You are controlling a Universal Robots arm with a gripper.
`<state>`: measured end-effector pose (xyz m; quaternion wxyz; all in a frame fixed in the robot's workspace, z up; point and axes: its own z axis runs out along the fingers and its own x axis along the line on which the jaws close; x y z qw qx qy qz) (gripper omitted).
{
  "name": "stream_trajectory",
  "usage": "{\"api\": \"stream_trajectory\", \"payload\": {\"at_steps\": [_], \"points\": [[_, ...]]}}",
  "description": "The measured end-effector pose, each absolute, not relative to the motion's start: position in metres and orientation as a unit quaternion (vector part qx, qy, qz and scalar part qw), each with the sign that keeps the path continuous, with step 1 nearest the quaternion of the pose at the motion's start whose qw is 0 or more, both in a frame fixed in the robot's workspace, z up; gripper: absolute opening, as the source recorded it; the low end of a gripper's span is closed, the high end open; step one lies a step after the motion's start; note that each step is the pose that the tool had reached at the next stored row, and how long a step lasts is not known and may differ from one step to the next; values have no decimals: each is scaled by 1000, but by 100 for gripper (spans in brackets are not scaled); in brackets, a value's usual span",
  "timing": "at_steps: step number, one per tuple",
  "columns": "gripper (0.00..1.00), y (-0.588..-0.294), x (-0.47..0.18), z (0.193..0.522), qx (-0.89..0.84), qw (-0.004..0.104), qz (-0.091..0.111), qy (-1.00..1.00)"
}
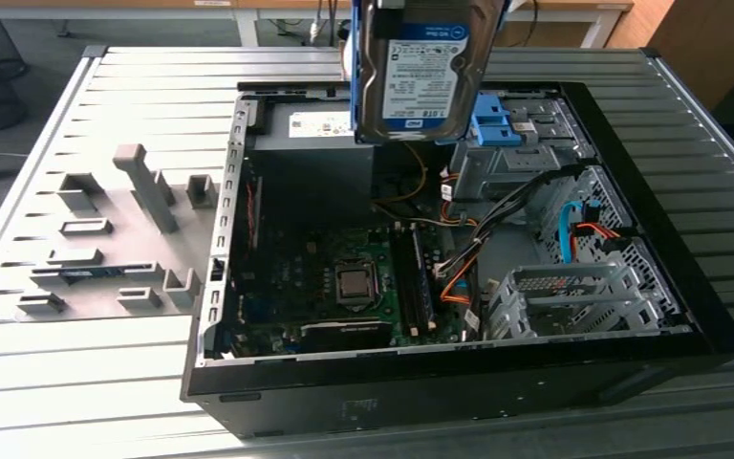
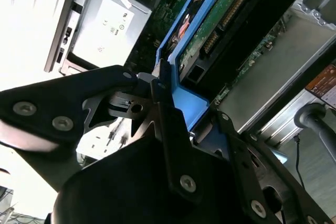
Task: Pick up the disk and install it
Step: 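Pick up the disk, then insert the disk into the insertion slot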
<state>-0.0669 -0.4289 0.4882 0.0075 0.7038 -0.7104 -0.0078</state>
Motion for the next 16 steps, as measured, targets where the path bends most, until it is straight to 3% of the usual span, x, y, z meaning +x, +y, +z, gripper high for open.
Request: {"api": "stream_trajectory", "payload": {"at_steps": [16], "points": [[37,-433,-67,488,704,8,-8,-710]]}}
